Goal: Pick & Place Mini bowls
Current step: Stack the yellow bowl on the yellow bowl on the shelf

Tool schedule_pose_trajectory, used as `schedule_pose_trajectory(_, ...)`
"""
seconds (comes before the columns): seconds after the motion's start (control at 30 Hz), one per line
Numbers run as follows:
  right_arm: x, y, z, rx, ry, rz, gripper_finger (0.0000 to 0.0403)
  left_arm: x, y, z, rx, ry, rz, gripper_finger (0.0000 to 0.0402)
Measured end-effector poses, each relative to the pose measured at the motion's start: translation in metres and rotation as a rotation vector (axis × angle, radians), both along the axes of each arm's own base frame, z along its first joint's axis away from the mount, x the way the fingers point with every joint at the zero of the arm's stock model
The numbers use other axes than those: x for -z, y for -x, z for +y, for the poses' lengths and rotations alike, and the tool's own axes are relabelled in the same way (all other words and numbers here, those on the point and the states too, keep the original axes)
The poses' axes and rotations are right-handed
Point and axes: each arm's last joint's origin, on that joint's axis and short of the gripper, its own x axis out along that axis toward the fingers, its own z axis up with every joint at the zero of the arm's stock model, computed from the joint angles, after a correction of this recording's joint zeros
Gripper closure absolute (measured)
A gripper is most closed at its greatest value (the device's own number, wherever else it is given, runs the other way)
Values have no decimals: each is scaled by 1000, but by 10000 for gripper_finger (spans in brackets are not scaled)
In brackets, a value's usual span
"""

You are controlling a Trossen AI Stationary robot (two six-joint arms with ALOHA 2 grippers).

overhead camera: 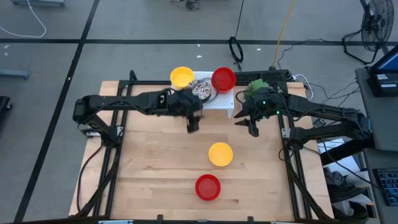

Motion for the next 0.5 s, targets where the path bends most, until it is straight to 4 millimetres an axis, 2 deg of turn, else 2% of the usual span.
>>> schedule_pose_trajectory(0.13,0,-4,17,-66,-21,0,266,10,-5,-31,185,87,46,180)
schedule_pose_trajectory(0.3,-1,-7,40,-147,-56,-6,266,33,-13,-67,387,2,164,188)
schedule_pose_trajectory(0.5,-4,-9,60,-198,-86,-27,266,71,-39,-87,493,-83,211,191)
